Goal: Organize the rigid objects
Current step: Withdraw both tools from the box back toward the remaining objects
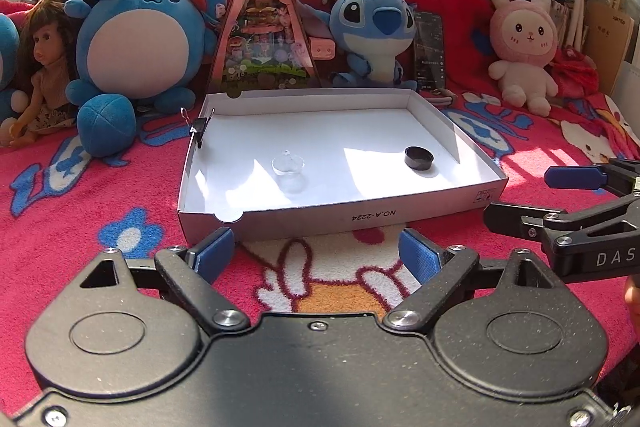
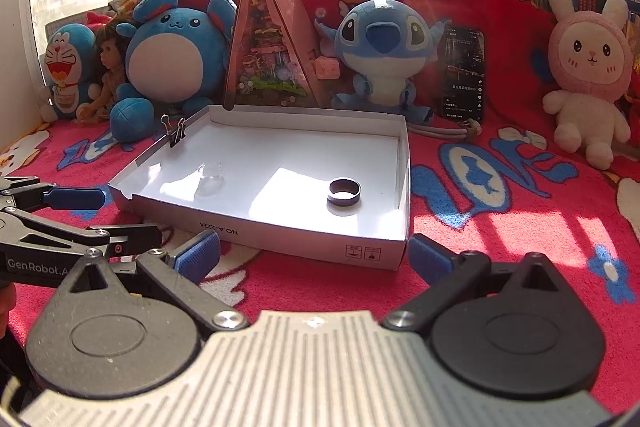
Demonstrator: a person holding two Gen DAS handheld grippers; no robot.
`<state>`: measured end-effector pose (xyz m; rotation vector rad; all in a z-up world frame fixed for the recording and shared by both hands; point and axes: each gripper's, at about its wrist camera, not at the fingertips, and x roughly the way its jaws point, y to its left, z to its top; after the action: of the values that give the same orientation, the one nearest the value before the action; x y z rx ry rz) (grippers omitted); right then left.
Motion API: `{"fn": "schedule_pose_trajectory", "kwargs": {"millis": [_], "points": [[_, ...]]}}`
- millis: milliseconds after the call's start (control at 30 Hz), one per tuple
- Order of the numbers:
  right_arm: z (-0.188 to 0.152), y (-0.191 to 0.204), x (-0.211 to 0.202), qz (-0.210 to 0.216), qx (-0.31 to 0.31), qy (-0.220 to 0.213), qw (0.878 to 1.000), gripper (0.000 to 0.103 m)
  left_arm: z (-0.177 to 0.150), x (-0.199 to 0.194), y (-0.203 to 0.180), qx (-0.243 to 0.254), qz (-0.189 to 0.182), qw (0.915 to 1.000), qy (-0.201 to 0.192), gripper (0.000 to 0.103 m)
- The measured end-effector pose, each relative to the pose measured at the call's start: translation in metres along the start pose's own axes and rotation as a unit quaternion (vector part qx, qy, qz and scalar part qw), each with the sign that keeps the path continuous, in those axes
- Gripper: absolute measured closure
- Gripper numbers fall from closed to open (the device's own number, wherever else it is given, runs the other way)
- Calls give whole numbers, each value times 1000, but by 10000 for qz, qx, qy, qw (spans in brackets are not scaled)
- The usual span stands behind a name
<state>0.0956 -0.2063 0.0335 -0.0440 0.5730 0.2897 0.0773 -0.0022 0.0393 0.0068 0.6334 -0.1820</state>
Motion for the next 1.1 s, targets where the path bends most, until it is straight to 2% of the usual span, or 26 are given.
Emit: {"fn": "schedule_pose_trajectory", "kwargs": {"millis": [467, 700, 1100], "points": [[-29, 12, -16, 5, -149, -57, 9999, 0, -33, -27, -13, 237, 93, 9994, -245, 14], [-39, 19, -17, -22, -165, -74, 9998, 0, -45, -25, -8, 64, 91, 9999, -130, 14], [-49, 25, -20, -51, -183, -16, 9998, 0, -59, -33, -1, 125, 136, 9998, -40, 14]]}}
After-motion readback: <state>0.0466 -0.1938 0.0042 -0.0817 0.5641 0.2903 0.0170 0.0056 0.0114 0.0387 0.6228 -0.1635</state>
